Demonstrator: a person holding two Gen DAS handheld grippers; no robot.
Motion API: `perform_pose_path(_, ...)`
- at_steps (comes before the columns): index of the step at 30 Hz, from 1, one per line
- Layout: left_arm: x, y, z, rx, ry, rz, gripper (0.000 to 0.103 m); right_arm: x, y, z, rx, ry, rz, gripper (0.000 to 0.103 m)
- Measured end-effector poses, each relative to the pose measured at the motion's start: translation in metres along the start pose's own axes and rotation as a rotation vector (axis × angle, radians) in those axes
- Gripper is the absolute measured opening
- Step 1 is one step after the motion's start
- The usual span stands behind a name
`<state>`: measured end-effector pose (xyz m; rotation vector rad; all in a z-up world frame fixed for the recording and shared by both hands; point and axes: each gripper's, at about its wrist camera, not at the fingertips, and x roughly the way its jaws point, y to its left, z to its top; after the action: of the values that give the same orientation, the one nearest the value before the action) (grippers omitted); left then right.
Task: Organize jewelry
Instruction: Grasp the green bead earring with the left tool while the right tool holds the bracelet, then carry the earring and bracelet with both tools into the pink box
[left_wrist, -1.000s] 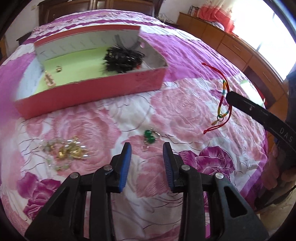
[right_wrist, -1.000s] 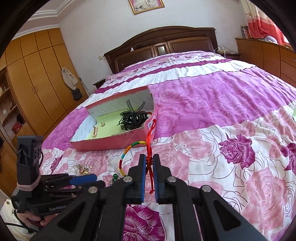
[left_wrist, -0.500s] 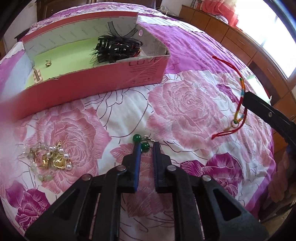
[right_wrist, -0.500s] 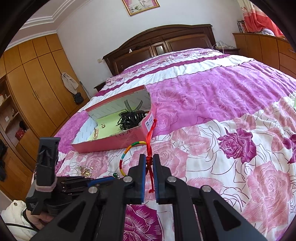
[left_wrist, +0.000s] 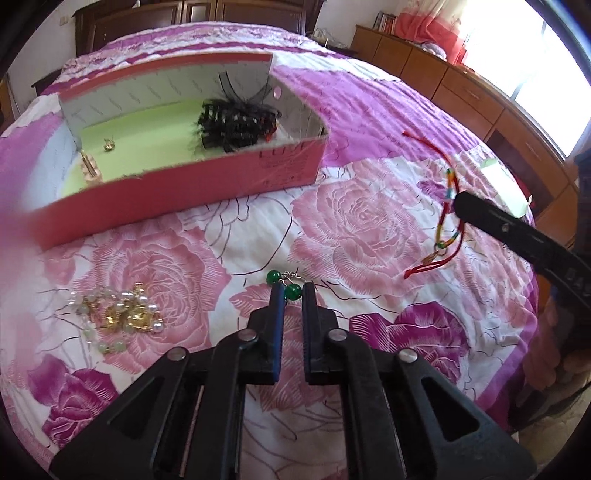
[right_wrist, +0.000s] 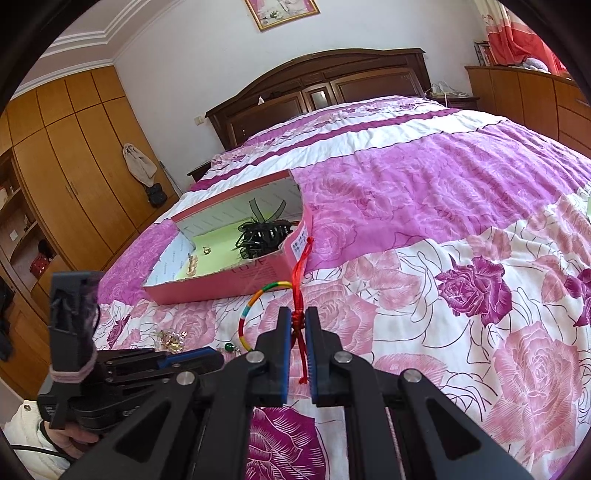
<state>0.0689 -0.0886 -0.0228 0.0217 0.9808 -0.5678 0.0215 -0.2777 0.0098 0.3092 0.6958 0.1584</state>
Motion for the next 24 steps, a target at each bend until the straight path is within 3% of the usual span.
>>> perform_pose_path(24,-0.074,0.024,0.013,-0.027,-0.326,0.158,0.0,-0.01,0.054,0.008,-0.066,-0.077,0.081,0.009)
